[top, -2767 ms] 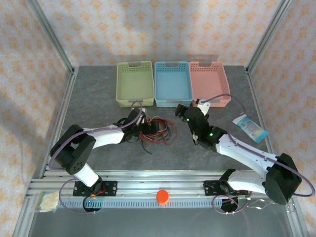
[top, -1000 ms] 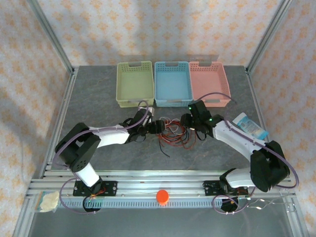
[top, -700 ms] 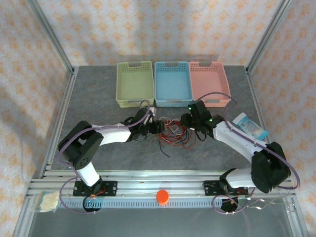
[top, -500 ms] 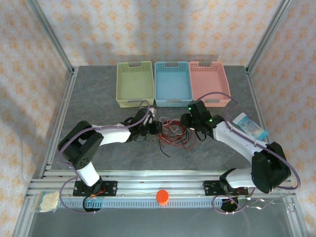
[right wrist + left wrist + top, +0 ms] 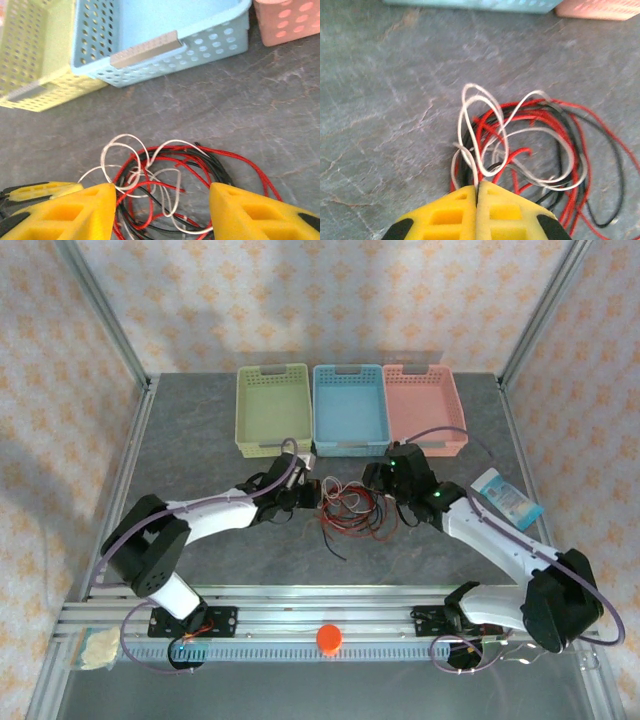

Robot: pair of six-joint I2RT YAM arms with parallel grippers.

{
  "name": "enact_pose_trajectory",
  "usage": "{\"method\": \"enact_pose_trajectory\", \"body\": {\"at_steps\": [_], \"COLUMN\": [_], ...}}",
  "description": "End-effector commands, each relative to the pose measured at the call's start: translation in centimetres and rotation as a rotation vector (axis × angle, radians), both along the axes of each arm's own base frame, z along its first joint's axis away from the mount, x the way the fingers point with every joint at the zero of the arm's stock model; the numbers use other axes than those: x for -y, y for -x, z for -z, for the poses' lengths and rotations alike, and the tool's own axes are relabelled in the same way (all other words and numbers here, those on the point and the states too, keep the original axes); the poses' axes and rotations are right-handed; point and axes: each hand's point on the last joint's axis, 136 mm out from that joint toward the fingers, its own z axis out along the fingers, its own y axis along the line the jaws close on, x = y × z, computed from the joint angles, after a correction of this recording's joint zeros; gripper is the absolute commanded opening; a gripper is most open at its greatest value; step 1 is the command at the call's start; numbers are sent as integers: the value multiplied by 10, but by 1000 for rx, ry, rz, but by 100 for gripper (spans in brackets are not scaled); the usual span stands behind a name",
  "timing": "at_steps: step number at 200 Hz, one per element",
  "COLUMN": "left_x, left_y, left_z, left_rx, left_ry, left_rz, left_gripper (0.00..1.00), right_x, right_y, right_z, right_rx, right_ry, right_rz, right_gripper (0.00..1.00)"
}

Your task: Untangle the cables

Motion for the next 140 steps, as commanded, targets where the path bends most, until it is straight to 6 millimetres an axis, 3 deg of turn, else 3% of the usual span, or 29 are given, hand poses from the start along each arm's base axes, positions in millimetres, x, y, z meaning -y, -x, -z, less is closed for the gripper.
{"method": "enact_pose_trajectory", "body": {"at_steps": [1, 75, 140], "left_x": [-2, 7, 20], "left_y": [-7, -10, -6], "left_z": [-39, -109, -167], "left_rx": [85, 208, 286], "left_ry": [-2, 76, 173], "left_rz": [1, 47, 106], "left_gripper": [0, 0, 0], "right_x": [-12, -44, -74], "right_y": [-4, -8, -8], "right_z": [-9, 7, 33], "right_rx": [38, 12, -58], "right_ry": [-102, -179, -202], "right_rz": [-5, -119, -198], "right_gripper": [53, 69, 82]}}
